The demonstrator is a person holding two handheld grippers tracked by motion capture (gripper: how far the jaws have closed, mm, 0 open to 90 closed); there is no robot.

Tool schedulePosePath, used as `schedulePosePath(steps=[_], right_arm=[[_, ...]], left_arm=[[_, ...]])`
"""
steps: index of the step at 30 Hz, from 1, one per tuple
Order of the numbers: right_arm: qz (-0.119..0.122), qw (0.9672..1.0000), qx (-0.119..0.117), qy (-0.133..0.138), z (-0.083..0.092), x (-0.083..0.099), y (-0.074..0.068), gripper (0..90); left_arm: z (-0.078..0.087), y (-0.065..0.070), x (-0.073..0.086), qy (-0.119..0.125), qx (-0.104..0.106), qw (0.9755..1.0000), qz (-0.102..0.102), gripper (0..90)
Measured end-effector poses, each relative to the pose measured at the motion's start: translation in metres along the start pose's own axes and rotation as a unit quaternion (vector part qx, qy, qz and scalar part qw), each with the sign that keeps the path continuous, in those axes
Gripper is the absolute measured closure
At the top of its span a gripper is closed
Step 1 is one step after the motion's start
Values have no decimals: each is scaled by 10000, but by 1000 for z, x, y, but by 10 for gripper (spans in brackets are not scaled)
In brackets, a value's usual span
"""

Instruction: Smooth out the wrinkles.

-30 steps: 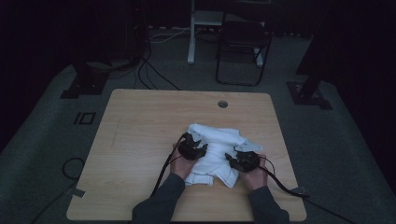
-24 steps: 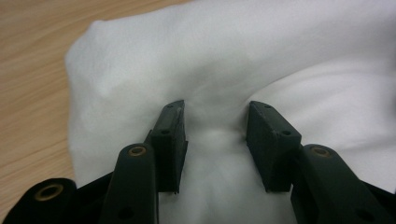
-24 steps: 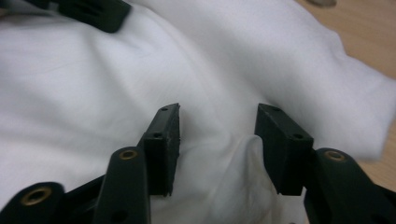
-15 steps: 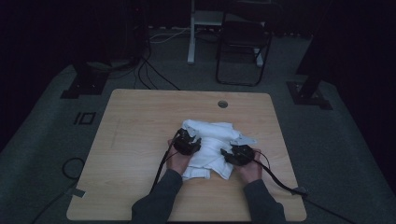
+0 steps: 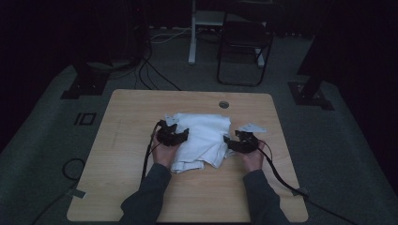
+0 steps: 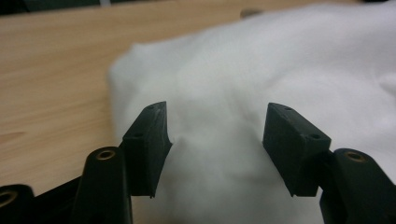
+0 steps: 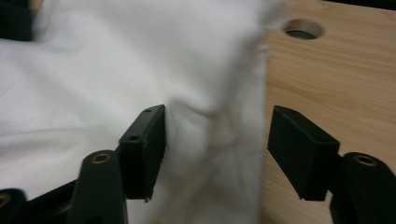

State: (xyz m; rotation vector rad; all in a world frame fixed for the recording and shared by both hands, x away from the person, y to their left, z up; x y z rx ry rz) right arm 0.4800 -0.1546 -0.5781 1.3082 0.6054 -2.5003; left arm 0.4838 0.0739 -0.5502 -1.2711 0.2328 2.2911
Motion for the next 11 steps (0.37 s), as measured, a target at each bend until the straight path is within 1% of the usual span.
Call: schedulePosePath(steps=[2,3,4,5,6,7,11], right_arm=[[-226,9996,-105,105,11,0,7,328],[-306,9994,-99,139,16,1,12,320],[-352,9993,-64,134,20,3,17,314],[-397,9991,-34,114,23,5,21,312],[-430,9990,8,94,26,9,26,311],[-450,9989,32,86,28,10,29,308],[-549,9984,116,30,31,19,40,297]], left_arm=[[17,-6,1,95,11,9999,38,393],[24,-10,3,129,-5,9999,77,390],[31,-14,5,143,-11,9998,117,390],[31,-14,5,143,-11,9998,117,390],[42,-23,10,177,-46,9997,179,390],[47,-27,12,178,-80,9996,204,390],[58,-41,22,165,-179,9993,270,390]])
Point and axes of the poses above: each handheld gripper's, and its own axes: z roughly backward along the jaws, x roughly out of its underside, y roughly to its right, the point moved 10 cm from there along -z, roughly forward along the jaws, and after that the axes turned 10 degrees about -z, right-handed, at the moved point
